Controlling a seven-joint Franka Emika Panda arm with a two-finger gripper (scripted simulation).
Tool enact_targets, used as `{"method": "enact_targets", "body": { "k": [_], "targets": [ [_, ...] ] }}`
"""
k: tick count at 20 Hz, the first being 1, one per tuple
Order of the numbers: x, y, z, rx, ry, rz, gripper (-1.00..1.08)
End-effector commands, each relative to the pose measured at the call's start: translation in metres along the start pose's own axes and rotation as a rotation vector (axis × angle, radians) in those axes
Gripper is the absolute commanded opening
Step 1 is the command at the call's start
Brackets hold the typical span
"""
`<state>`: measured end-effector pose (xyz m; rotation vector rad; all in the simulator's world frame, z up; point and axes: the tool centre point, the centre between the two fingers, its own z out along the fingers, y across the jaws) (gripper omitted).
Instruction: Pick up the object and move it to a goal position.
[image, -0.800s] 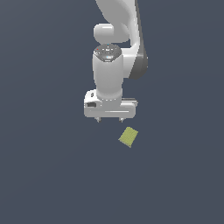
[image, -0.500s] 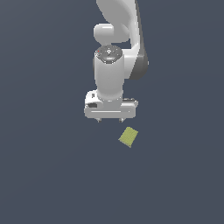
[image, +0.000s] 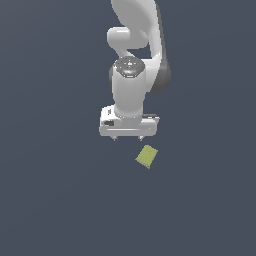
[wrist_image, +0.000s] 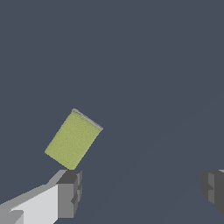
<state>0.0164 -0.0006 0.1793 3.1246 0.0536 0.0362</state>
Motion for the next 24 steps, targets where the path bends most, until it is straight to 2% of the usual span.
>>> {"method": "enact_targets", "body": {
  "k": [1, 12, 24],
  "targets": [
    [0.000, -0.001, 0.001, 0.000, 0.000, 0.006, 1.00],
    [0.001, -0.021, 0.024, 0.008, -0.005, 0.118, 1.00],
    [-0.002, -0.065, 0.075, 0.014, -0.018, 0.368, 1.00]
  ]
}}
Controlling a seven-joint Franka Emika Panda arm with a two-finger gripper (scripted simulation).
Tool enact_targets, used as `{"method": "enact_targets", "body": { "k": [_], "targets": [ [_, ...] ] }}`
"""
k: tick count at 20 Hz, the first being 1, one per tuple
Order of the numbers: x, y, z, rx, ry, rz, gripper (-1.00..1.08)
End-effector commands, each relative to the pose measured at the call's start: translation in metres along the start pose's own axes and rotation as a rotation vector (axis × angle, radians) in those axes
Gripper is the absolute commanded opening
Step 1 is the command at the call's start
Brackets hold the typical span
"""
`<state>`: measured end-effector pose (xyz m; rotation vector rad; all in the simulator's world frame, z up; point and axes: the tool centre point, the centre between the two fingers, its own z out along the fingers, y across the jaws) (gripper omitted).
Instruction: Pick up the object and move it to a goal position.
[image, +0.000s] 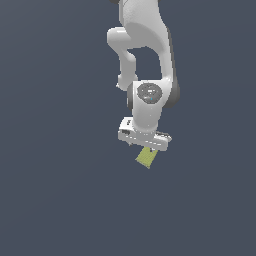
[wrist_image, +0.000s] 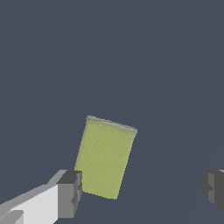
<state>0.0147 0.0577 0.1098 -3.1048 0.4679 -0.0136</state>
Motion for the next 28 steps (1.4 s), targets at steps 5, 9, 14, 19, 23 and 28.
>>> {"method": "enact_targets", "body": {
  "k": [5, 9, 14, 19, 23, 28],
  "targets": [
    [-0.010, -0.019, 0.026, -0.001, -0.005, 0.129, 1.00],
    [-0.015, -0.026, 0.037, -0.002, -0.007, 0.183, 1.00],
    [-0.019, -0.032, 0.046, -0.003, -0.008, 0.226, 1.00],
    [-0.020, -0.034, 0.049, -0.004, -0.008, 0.241, 1.00],
    [-0.020, -0.034, 0.052, -0.004, -0.008, 0.236, 1.00],
    [-0.021, -0.033, 0.070, -0.004, -0.008, 0.238, 1.00]
  ]
}}
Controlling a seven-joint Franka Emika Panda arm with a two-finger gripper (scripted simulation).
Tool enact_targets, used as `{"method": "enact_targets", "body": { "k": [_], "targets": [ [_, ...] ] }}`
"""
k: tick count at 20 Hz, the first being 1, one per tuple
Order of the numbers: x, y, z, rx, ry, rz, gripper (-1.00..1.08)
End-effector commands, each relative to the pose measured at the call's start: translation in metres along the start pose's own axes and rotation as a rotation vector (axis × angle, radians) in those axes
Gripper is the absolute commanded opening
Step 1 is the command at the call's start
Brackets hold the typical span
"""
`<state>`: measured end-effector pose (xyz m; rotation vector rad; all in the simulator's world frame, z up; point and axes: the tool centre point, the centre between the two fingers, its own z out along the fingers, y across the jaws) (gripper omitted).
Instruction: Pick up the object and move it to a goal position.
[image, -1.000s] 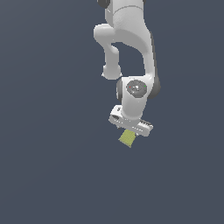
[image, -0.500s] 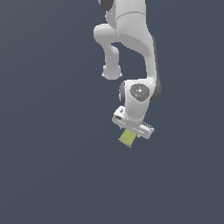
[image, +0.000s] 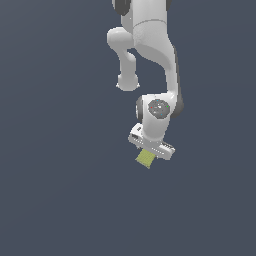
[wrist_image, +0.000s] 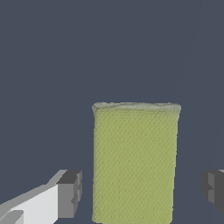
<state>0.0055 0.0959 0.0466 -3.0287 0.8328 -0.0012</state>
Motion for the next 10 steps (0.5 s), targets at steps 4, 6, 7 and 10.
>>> {"method": "enact_targets", "body": {
  "k": [4, 6, 7, 10],
  "targets": [
    [-0.001, 0.001, 0.027, -0.001, -0.001, 0.003, 1.00],
    [-0.001, 0.001, 0.032, -0.001, -0.001, 0.003, 1.00],
    [-0.001, 0.001, 0.034, -0.001, -0.001, 0.003, 1.00],
    [0.000, 0.000, 0.036, -0.001, -0.001, 0.003, 1.00]
  ]
}}
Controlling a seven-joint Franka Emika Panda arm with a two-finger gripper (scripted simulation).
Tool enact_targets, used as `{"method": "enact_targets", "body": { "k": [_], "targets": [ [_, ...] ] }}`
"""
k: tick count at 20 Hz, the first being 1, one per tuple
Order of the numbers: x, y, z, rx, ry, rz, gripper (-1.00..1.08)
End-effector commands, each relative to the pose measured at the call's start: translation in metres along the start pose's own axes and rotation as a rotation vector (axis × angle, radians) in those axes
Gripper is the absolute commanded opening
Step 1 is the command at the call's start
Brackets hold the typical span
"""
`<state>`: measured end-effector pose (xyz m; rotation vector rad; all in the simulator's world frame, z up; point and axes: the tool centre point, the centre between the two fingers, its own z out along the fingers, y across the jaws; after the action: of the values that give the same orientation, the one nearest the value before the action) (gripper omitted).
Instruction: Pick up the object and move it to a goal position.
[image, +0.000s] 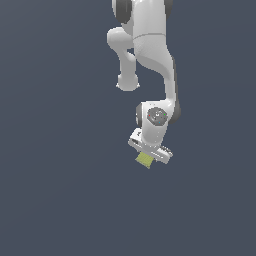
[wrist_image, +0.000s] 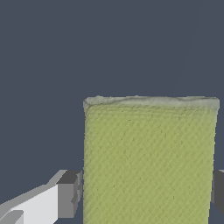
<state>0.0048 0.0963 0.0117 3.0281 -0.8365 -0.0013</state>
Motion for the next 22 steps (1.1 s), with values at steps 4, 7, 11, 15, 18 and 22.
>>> {"method": "enact_targets", "body": {
  "k": [4, 7, 11, 15, 18, 22],
  "targets": [
    [0.001, 0.000, 0.001, 0.000, 0.001, 0.001, -1.00],
    [0.001, 0.000, 0.001, 0.000, 0.001, 0.001, -1.00],
    [0.000, -0.001, 0.000, 0.002, 0.001, -0.001, -1.00],
    [-0.002, -0.003, -0.004, 0.002, 0.001, -0.001, -1.00],
    [-0.008, -0.006, -0.011, 0.002, 0.001, -0.001, -1.00],
    [-0.020, -0.012, -0.029, 0.002, 0.001, -0.001, -1.00]
  ]
}}
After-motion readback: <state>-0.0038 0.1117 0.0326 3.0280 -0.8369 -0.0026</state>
